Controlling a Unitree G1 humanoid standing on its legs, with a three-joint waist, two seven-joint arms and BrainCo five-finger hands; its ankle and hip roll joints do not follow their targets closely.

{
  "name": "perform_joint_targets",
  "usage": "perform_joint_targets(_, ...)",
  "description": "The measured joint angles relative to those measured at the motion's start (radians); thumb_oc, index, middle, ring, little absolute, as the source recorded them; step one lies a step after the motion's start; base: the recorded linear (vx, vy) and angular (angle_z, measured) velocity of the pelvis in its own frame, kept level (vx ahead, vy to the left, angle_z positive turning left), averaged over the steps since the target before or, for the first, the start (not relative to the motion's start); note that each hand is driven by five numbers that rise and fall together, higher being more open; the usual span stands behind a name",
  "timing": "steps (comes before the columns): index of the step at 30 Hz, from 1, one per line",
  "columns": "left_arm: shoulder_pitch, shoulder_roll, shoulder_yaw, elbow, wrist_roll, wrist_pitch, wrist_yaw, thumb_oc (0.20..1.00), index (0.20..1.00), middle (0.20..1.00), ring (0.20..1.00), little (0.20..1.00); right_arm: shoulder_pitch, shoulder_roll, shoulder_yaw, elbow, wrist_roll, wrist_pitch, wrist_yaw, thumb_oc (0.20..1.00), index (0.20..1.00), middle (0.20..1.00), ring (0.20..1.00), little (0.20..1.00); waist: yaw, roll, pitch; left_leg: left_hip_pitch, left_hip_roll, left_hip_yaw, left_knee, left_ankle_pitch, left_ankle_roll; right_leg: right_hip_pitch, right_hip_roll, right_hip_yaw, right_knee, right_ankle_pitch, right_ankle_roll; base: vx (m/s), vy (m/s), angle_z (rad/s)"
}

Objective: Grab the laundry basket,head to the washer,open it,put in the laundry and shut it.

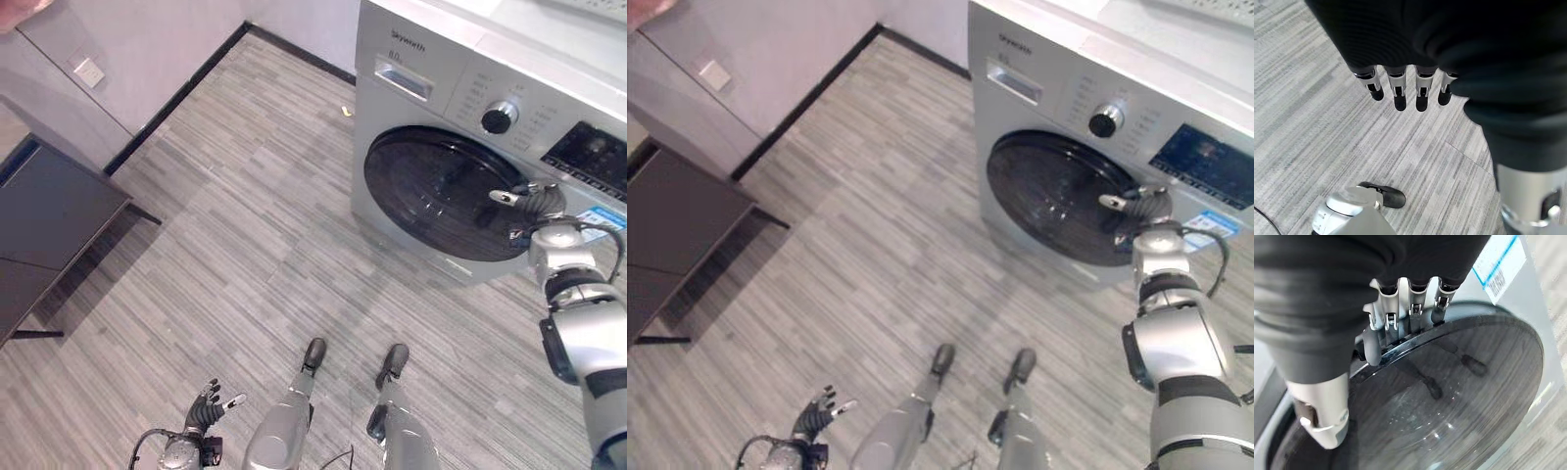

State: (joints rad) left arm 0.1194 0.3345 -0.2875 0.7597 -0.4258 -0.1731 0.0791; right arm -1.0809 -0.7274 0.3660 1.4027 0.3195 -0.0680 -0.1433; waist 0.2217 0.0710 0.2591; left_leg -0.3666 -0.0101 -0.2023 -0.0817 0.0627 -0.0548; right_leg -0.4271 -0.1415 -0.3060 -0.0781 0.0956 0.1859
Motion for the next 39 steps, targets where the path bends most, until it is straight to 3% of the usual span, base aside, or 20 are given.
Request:
perform_joint_targets(1, -0.001, -0.006, 0.002, -0.024, -0.004, -0.007, 0.001, 1.000, 1.000, 1.000, 1.000, 1.000, -0.005, -0.035, 0.001, 0.036, -0.030, 0.023, 0.000, 1.000, 1.000, 1.000, 1.000, 1.000, 0.014, 0.019, 0.009, -0.013, 0.031, 0.002, -0.009, -0.007, -0.012, -0.053, 0.018, 0.005, 0.147, -0.002, -0.073, 0.02, -0.009, 0.26)
perform_joint_targets(2, -0.005, 0.021, -0.001, -0.037, -0.005, -0.012, -0.002, 1.000, 1.000, 1.000, 1.000, 1.000, 0.013, -0.041, 0.004, 0.068, -0.051, 0.038, 0.000, 1.000, 1.000, 1.000, 1.000, 1.000, -0.023, -0.029, 0.014, -0.039, -0.009, -0.003, 0.032, -0.021, -0.026, -0.038, -0.029, 0.018, 0.142, -0.070, -0.060, 0.02, -0.008, 0.49)
perform_joint_targets(3, -0.021, 0.021, -0.001, -0.019, -0.005, -0.015, -0.004, 1.000, 1.000, 1.000, 1.000, 1.000, 0.018, -0.050, 0.004, 0.078, -0.068, 0.046, 0.002, 1.000, 1.000, 1.000, 1.000, 1.000, -0.023, -0.061, 0.031, -0.070, -0.047, -0.001, 0.159, -0.030, -0.015, -0.042, -0.050, 0.019, 0.124, -0.025, -0.077, 0.02, -0.014, 0.16)
perform_joint_targets(4, -0.014, 0.008, -0.010, 0.009, -0.005, -0.004, -0.008, 1.000, 1.000, 1.000, 1.000, 1.000, 0.018, -0.052, 0.011, 0.073, -0.090, 0.048, 0.005, 1.000, 1.000, 1.000, 1.000, 1.000, -0.014, -0.072, 0.037, -0.032, -0.053, 0.032, 0.284, -0.080, 0.031, -0.031, -0.038, 0.028, 0.081, -0.029, -0.065, 0.02, -0.015, -0.54)
perform_joint_targets(5, 0.012, -0.004, -0.009, -0.003, -0.005, -0.003, -0.010, 1.000, 1.000, 1.000, 1.000, 1.000, 0.017, -0.062, 0.012, 0.065, -0.100, 0.047, 0.006, 1.000, 1.000, 1.000, 1.000, 1.000, -0.018, -0.040, 0.023, 0.047, -0.014, 0.043, 0.176, -0.137, 0.032, -0.016, -0.010, 0.015, 0.055, -0.011, -0.052, 0.02, -0.015, -0.63)
perform_joint_targets(7, -0.002, 0.002, 0.003, -0.008, -0.005, -0.007, -0.009, 1.000, 1.000, 1.000, 1.000, 1.000, 0.049, -0.095, 0.007, 0.074, -0.102, 0.060, 0.005, 1.000, 1.000, 1.000, 1.000, 1.000, -0.043, -0.067, 0.038, 0.104, -0.034, 0.055, 0.080, -0.076, 0.020, 0.009, -0.031, 0.033, 0.012, 0.080, -0.063, 0.01, -0.004, 0.01)
perform_joint_targets(8, -0.006, 0.004, 0.001, -0.010, -0.005, -0.006, -0.010, 1.000, 1.000, 1.000, 1.000, 1.000, 0.064, -0.105, 0.006, 0.074, -0.103, 0.066, 0.005, 1.000, 1.000, 1.000, 1.000, 1.000, -0.047, -0.074, 0.039, 0.120, -0.043, 0.055, 0.071, -0.078, 0.022, 0.028, -0.032, 0.041, -0.009, 0.132, -0.088, 0.01, -0.007, 0.08)
perform_joint_targets(10, -0.008, 0.004, 0.002, -0.009, -0.005, -0.007, -0.010, 1.000, 1.000, 1.000, 1.000, 1.000, 0.079, -0.110, 0.009, 0.061, -0.104, 0.066, 0.004, 1.000, 1.000, 1.000, 1.000, 1.000, -0.044, -0.074, 0.038, 0.136, -0.039, 0.069, 0.072, -0.081, 0.027, 0.038, -0.029, 0.050, -0.009, 0.155, -0.134, 0.01, -0.003, -0.11)
perform_joint_targets(20, -0.009, 0.005, 0.026, -0.031, -0.006, -0.016, -0.016, 1.000, 1.000, 1.000, 1.000, 1.000, 0.084, -0.096, 0.009, 0.061, -0.109, 0.073, 0.011, 1.000, 1.000, 1.000, 1.000, 1.000, -0.032, -0.060, 0.031, 0.138, -0.040, 0.072, 0.072, -0.081, 0.027, 0.043, -0.033, 0.049, -0.009, 0.154, -0.140, 0.00, 0.002, 0.00)
perform_joint_targets(29, -0.005, 0.006, 0.038, 0.000, -0.007, -0.019, -0.014, 1.000, 1.000, 1.000, 1.000, 1.000, 0.080, 0.010, 0.007, 0.053, -0.096, 0.072, -0.007, 1.000, 1.000, 1.000, 1.000, 1.000, -0.005, -0.054, 0.029, 0.115, -0.036, 0.037, 0.080, -0.074, 0.016, 0.039, -0.031, 0.023, -0.009, 0.155, -0.145, 0.00, 0.001, 0.10)
perform_joint_targets(39, 0.002, 0.007, 0.036, -0.047, -0.045, -0.027, -0.008, 1.000, 1.000, 1.000, 1.000, 1.000, 0.032, -0.022, -0.009, 0.059, -0.048, 0.070, -0.050, 1.000, 1.000, 1.000, 1.000, 1.000, 0.027, -0.035, 0.023, 0.043, -0.036, 0.017, 0.104, -0.068, 0.008, -0.010, -0.032, -0.001, -0.009, 0.166, -0.158, -0.01, -0.001, 0.07)
